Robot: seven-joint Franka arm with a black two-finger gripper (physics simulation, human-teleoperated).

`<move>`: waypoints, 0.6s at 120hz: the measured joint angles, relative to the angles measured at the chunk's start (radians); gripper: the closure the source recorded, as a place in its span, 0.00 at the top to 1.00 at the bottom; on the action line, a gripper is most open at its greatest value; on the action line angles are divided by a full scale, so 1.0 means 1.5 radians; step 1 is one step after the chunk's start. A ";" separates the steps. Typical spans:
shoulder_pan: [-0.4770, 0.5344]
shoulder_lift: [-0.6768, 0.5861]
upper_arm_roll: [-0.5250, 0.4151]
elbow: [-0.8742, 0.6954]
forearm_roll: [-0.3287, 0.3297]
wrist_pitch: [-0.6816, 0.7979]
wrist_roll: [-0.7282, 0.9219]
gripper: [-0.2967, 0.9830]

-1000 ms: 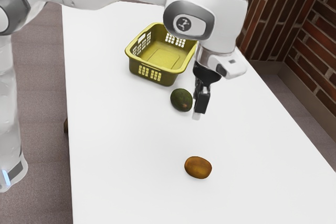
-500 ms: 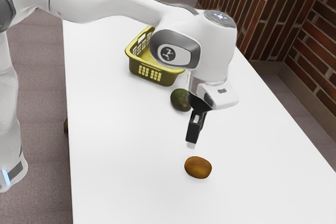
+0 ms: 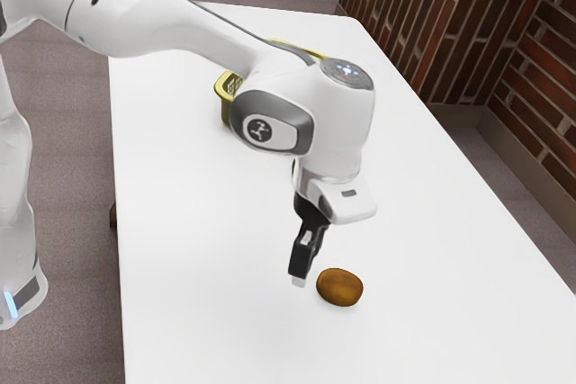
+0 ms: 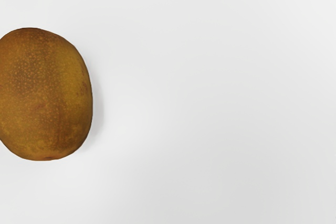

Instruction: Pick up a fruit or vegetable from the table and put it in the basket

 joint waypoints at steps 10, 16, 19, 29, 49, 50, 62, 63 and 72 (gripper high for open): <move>0.000 -0.001 0.003 -0.012 -0.002 0.011 0.006 0.76; 0.005 -0.001 0.005 -0.022 -0.002 0.015 0.008 0.76; 0.008 -0.001 0.006 -0.026 0.000 0.017 0.010 0.76; 0.011 0.000 0.006 -0.031 0.034 0.020 0.009 0.76; 0.022 0.005 0.006 -0.033 0.120 0.016 -0.008 0.76; 0.024 0.005 0.006 -0.033 0.122 0.016 -0.008 0.76; 0.040 0.006 0.007 -0.035 0.142 0.016 -0.018 0.76; 0.041 0.006 0.007 -0.035 0.144 0.016 -0.019 0.76; 0.047 0.009 0.007 -0.035 0.151 0.020 -0.026 0.76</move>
